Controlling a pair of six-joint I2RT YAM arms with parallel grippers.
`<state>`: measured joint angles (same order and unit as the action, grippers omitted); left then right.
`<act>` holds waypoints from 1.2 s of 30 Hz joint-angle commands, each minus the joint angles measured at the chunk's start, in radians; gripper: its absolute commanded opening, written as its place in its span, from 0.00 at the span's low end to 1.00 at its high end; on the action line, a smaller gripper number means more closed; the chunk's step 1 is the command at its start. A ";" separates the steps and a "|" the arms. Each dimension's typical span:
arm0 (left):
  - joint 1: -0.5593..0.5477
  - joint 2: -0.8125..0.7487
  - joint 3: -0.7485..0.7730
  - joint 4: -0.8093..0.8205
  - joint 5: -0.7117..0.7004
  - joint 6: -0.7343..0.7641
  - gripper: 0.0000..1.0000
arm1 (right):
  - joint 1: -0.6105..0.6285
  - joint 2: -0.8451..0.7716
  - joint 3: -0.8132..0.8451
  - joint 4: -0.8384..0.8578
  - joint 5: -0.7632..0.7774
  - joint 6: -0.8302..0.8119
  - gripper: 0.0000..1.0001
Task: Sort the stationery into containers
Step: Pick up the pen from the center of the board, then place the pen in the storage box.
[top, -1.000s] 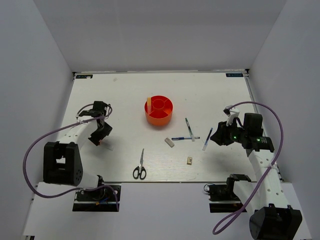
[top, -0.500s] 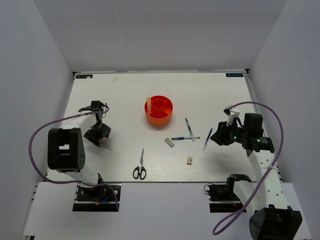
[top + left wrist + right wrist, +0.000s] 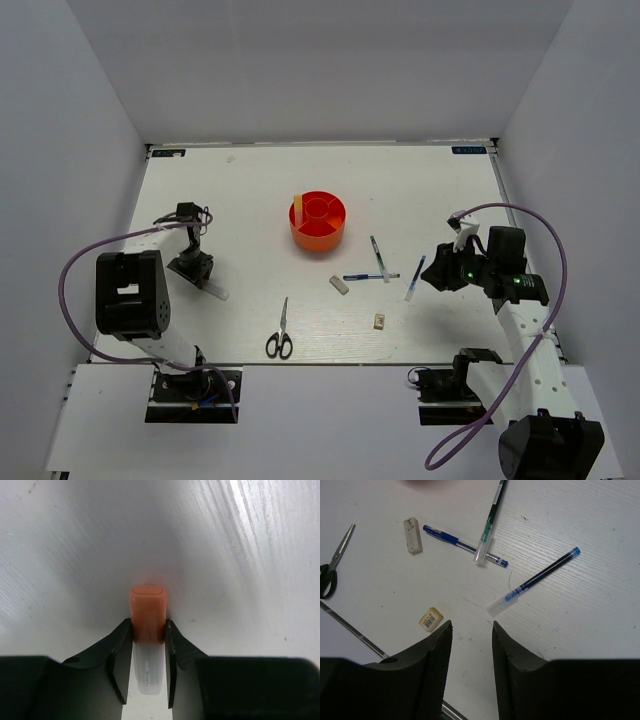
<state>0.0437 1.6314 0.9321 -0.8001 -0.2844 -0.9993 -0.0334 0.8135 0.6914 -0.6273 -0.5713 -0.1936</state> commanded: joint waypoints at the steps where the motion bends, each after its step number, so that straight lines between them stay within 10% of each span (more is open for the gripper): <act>1: -0.010 -0.022 -0.023 0.022 0.005 0.020 0.18 | -0.007 0.001 0.028 0.012 -0.001 0.000 0.41; 4: -0.088 -0.073 0.034 -0.002 -0.032 0.063 0.04 | -0.005 0.003 0.026 0.015 -0.001 0.002 0.44; 6: -0.157 -0.117 0.075 -0.011 -0.088 0.117 0.00 | -0.003 0.007 0.026 0.023 -0.001 0.000 0.75; 8: -0.266 -0.139 0.176 -0.019 -0.140 0.189 0.00 | -0.003 0.009 0.026 0.020 0.002 -0.003 0.78; 13: -0.529 -0.120 0.373 0.096 -0.265 0.388 0.00 | -0.005 0.007 0.022 0.018 0.001 -0.003 0.01; 19: -0.688 -0.021 0.500 0.305 -0.441 0.665 0.00 | -0.005 0.001 0.016 0.032 0.005 0.006 0.00; 36: -0.774 0.237 0.617 0.572 -0.633 0.791 0.00 | -0.005 -0.002 0.016 0.029 0.007 0.005 0.00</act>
<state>-0.7265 1.8893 1.5162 -0.2943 -0.8665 -0.2169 -0.0334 0.8249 0.6910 -0.6266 -0.5632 -0.1902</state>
